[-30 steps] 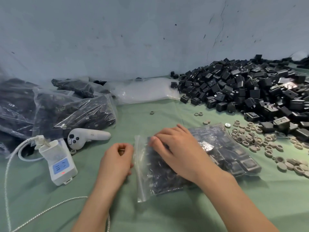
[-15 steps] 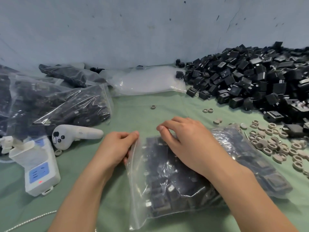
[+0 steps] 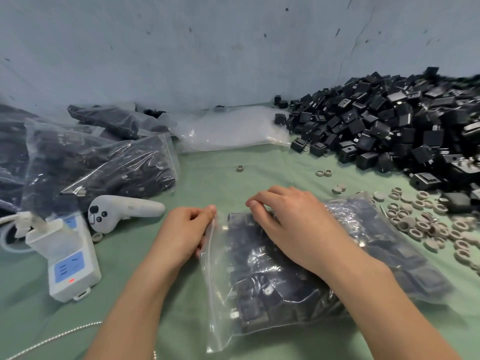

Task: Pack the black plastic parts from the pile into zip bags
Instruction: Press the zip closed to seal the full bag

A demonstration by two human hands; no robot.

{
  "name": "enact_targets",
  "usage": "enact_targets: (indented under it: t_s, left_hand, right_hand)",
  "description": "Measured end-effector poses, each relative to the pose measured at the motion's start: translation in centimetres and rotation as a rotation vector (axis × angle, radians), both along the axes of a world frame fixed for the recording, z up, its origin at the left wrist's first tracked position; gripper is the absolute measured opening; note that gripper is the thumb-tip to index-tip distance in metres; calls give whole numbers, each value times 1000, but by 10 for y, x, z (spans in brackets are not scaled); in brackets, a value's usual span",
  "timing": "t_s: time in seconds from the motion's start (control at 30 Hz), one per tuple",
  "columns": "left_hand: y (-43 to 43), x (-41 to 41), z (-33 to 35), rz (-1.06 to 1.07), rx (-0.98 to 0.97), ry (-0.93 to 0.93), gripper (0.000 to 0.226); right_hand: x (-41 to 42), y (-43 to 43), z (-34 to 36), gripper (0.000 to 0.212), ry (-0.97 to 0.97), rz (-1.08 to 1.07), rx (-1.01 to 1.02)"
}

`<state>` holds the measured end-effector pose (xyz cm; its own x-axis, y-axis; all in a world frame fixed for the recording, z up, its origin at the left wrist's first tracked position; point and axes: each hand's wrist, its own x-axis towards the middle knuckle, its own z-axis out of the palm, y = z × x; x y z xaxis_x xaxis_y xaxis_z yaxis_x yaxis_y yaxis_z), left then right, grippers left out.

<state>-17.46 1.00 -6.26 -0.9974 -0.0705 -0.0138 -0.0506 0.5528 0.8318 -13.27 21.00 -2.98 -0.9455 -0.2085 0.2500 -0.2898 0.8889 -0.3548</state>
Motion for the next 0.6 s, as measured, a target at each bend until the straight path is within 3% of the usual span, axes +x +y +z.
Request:
enact_targets:
  t_s: [0.17,0.6]
  left_hand:
    - [-11,9,6,-92,134,-177,40]
    - [-15,15,7,-100,154,-214,38]
  right_hand:
    - [1,0,1,35,-5,-5,10]
    - [0,0,1,33,0,-10,2]
